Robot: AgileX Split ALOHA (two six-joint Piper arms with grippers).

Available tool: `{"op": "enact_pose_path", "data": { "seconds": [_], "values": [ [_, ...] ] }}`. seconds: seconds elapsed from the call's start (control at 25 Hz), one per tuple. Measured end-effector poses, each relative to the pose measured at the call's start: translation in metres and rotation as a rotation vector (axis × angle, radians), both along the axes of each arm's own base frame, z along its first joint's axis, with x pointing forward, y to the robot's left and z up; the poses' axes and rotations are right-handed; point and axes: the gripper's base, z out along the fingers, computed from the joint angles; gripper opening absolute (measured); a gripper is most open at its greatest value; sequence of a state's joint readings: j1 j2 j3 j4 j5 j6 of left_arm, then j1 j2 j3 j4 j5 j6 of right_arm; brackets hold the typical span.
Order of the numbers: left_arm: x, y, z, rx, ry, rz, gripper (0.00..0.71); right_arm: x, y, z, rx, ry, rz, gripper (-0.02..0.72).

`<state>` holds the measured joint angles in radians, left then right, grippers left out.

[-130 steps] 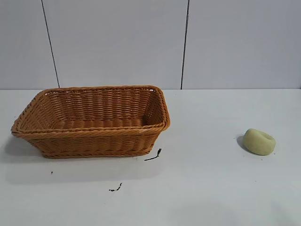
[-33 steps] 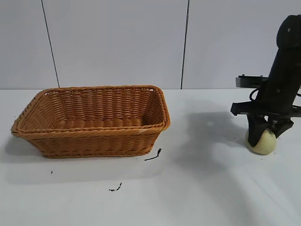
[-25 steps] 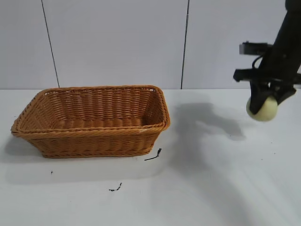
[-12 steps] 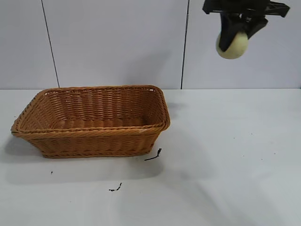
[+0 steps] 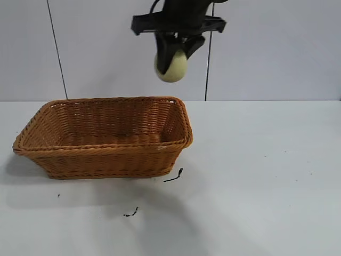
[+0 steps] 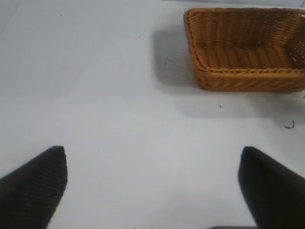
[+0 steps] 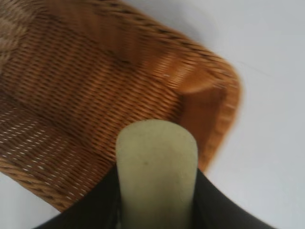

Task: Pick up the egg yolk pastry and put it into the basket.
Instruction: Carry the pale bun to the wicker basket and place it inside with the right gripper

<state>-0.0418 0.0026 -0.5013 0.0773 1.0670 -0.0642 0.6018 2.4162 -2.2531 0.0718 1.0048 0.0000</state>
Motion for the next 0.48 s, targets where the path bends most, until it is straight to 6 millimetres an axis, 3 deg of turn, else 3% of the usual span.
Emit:
{"op": "enact_pose_path", "data": {
  "seconds": [0.24, 0.36, 0.48],
  "values": [
    [0.000, 0.000, 0.000, 0.000, 0.000, 0.000, 0.696, 0.006, 0.006, -0.045, -0.013, 0.047, -0.004, 0.200],
    [0.000, 0.000, 0.000, 0.000, 0.000, 0.000, 0.696, 0.008, 0.007, -0.052, -0.010, 0.045, -0.006, 0.218],
    [0.000, 0.000, 0.000, 0.000, 0.000, 0.000, 0.696, 0.008, 0.008, -0.051, -0.009, 0.039, 0.009, 0.355]
  ]
}}
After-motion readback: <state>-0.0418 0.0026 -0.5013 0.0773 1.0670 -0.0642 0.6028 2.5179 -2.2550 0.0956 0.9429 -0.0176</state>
